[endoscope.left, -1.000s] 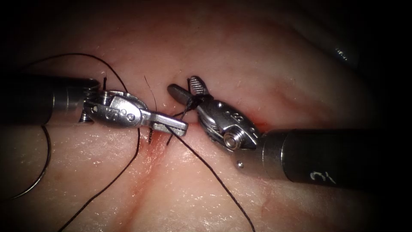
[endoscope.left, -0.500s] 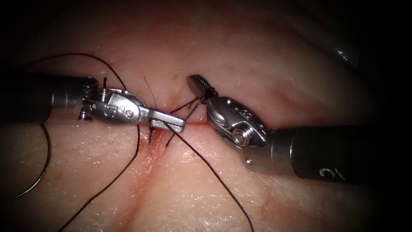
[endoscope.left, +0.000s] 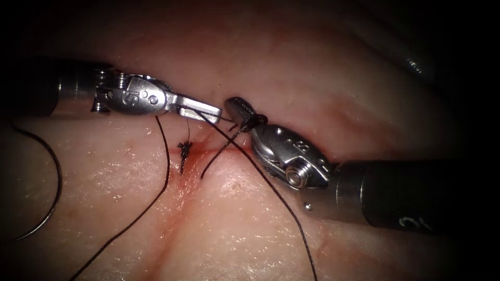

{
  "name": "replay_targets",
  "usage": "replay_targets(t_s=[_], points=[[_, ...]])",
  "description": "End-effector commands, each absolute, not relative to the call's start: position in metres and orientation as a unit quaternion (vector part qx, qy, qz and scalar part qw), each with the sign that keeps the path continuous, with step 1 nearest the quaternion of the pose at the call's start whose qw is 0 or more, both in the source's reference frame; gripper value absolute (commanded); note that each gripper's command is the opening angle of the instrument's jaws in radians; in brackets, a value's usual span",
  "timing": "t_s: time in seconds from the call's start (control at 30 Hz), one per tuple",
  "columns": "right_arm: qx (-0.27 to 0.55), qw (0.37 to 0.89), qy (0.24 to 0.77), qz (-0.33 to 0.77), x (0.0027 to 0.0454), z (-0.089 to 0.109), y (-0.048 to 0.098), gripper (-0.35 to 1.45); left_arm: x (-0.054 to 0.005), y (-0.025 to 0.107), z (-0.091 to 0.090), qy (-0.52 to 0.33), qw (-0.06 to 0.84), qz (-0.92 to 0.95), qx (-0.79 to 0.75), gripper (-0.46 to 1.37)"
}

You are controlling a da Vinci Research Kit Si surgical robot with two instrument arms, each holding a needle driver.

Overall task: Wound Closure
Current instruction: Tension the knot by pulling up with the left tool and down with the right

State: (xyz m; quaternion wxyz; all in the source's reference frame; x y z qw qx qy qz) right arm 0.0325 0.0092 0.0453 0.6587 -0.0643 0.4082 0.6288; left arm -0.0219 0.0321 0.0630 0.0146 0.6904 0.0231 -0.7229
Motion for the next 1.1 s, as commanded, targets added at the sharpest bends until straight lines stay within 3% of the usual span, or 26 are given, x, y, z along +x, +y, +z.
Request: replay_targets(t_s=[0.03, 0.57, 1.1], points=[[-0.065, 0.659, 0.407, 0.63, 0.0326, 0.045, 0.009, -0.35, -0.0221, 0.032, 0.063, 0.025, 0.015, -0.724, 0.689, -0.35], [-0.065, 0.673, 0.417, 0.607, 0.0336, 0.043, 0.007, -0.35, -0.0265, 0.044, 0.068, 0.002, -0.026, -0.737, 0.676, -0.35], [-0.064, 0.679, 0.424, 0.597, 0.0345, 0.041, 0.005, -0.35, -0.0254, 0.047, 0.073, -0.009, -0.044, -0.756, 0.653, -0.35]])
